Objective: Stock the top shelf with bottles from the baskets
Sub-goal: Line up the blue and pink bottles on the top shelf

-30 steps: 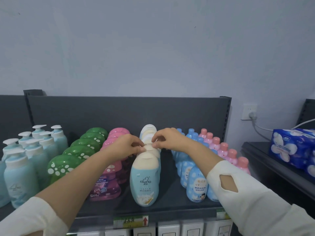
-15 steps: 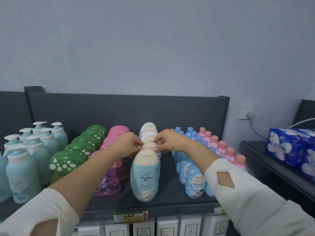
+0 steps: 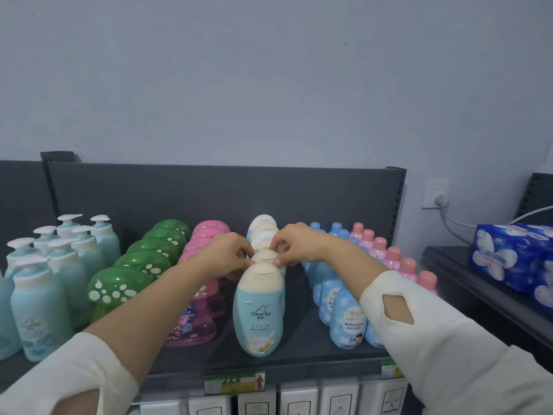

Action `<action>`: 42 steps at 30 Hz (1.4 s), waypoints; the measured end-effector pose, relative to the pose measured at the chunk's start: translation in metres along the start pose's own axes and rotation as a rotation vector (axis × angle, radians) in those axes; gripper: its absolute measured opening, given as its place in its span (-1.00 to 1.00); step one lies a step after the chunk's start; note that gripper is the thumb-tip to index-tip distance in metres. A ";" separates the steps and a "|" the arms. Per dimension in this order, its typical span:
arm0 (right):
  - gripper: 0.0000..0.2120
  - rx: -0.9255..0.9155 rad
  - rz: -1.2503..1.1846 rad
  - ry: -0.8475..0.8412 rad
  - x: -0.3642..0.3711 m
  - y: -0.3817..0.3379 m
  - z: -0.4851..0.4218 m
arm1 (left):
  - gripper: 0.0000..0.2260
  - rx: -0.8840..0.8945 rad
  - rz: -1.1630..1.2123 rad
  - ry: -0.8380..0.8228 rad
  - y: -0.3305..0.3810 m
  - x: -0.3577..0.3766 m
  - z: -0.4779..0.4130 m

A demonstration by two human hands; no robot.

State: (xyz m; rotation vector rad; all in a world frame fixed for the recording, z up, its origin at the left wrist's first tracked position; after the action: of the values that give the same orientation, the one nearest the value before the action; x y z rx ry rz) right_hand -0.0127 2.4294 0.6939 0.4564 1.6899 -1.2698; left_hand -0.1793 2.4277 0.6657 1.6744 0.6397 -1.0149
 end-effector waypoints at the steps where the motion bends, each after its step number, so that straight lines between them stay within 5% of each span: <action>1: -0.80 0.003 -0.010 -0.002 -0.001 0.001 0.001 | -0.85 0.007 -0.018 0.009 0.001 0.000 0.000; 16: -0.71 0.022 0.074 0.068 0.003 0.001 0.011 | -0.81 0.053 -0.076 0.084 0.004 -0.007 0.006; 22: -0.81 -0.022 0.145 0.351 0.006 -0.015 0.033 | -0.82 0.151 -0.210 0.236 0.011 -0.010 0.028; 29: -0.55 -0.011 0.136 0.277 0.046 -0.019 0.047 | -0.72 0.124 -0.077 0.324 0.005 0.017 0.055; 42: -0.80 -0.016 -0.117 0.232 0.025 -0.002 0.049 | -0.61 -0.125 0.124 0.400 0.006 0.067 0.079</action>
State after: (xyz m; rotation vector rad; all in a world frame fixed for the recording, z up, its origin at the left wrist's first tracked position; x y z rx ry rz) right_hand -0.0043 2.3794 0.6735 0.5185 1.9440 -1.3275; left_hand -0.1659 2.3471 0.6023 1.7955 0.8290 -0.5416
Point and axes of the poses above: each hand's wrist, its own z-axis away from the middle knuckle, its own x-axis out of the palm, y = z × x, the point moved 3 cm from there along -z, towards the middle knuckle, and after that the axes turned 9 degrees about -z, right-handed, at the moved point
